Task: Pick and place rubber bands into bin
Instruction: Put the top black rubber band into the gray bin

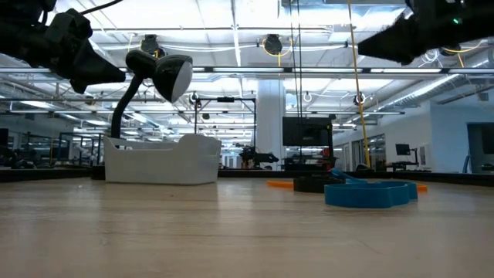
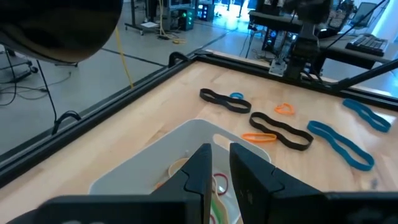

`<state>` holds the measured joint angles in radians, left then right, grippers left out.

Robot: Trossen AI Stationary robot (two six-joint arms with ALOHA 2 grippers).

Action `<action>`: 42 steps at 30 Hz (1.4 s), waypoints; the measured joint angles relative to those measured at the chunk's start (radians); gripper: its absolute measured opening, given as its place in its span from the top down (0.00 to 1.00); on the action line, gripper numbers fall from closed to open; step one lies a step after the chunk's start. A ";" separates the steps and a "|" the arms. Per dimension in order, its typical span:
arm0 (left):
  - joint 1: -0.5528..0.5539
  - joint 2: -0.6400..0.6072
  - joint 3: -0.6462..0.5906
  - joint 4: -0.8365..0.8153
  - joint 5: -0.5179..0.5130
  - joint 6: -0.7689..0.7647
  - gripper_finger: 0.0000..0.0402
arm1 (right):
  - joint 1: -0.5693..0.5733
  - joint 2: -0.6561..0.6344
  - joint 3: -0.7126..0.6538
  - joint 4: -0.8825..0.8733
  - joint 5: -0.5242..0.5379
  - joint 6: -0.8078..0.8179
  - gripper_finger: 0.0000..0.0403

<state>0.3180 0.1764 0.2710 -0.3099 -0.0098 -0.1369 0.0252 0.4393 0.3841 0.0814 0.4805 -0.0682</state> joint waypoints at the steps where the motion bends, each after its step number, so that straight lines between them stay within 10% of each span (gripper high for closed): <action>1: 0.000 0.000 0.000 0.000 0.000 -0.003 0.84 | 0.000 0.040 0.038 -0.034 0.050 0.011 0.64; 8: 0.000 0.000 0.000 0.000 0.000 -0.003 0.84 | -0.067 0.335 0.298 -0.283 0.272 0.151 0.64; 26: 0.000 0.000 0.000 0.000 0.000 -0.030 0.84 | -0.514 0.809 0.554 -0.524 -0.204 0.522 0.64; 42: 0.000 0.000 0.000 0.000 0.000 -0.028 0.84 | -0.557 1.080 0.554 -0.509 -0.222 0.575 0.65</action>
<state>0.3180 0.1764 0.2710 -0.3096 -0.0093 -0.1650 -0.5315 1.5191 0.9382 -0.4281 0.2590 0.5064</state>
